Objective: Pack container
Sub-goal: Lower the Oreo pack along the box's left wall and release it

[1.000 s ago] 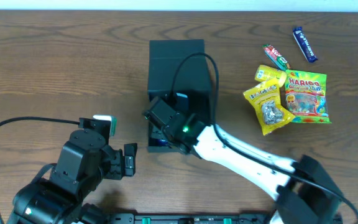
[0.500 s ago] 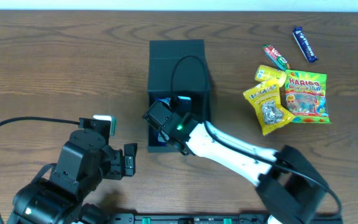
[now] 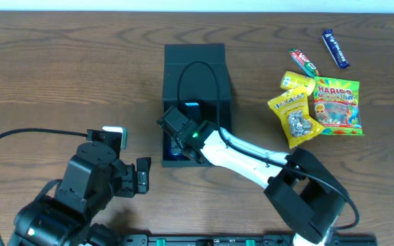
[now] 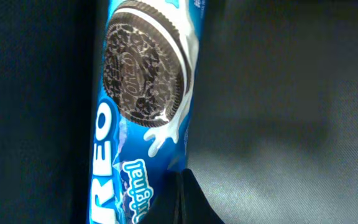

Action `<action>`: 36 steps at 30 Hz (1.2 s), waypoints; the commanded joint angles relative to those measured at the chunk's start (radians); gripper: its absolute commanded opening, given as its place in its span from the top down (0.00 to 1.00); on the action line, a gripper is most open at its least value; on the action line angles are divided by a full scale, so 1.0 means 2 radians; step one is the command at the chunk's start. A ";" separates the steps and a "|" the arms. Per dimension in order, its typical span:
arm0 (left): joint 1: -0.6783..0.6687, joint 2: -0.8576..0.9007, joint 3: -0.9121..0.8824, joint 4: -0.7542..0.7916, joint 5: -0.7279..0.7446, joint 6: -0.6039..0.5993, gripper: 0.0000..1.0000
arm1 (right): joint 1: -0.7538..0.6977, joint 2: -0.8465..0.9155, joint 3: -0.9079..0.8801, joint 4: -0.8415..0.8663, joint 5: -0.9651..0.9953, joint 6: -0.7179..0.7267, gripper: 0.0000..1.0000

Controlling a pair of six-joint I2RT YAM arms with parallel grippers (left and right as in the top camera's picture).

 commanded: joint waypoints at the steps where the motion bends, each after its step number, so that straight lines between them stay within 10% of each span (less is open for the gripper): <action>1: 0.001 0.000 0.010 0.000 -0.005 -0.002 0.05 | -0.006 0.006 0.000 0.005 -0.022 -0.022 0.99; 17: 0.001 0.000 0.010 -0.002 -0.042 0.001 0.02 | -0.008 0.006 0.000 0.024 -0.063 -0.059 0.99; 19: 0.001 0.000 0.010 -0.001 -0.061 -0.003 0.14 | -0.012 0.006 0.000 0.019 -0.063 -0.059 0.99; 25: 0.001 0.000 -0.003 0.000 -0.075 -0.035 0.91 | -0.031 -0.022 0.000 0.010 -0.075 -0.079 0.99; 36: 0.001 0.002 -0.133 0.085 -0.075 -0.108 0.94 | -0.059 -0.083 0.000 -0.031 -0.074 -0.114 0.99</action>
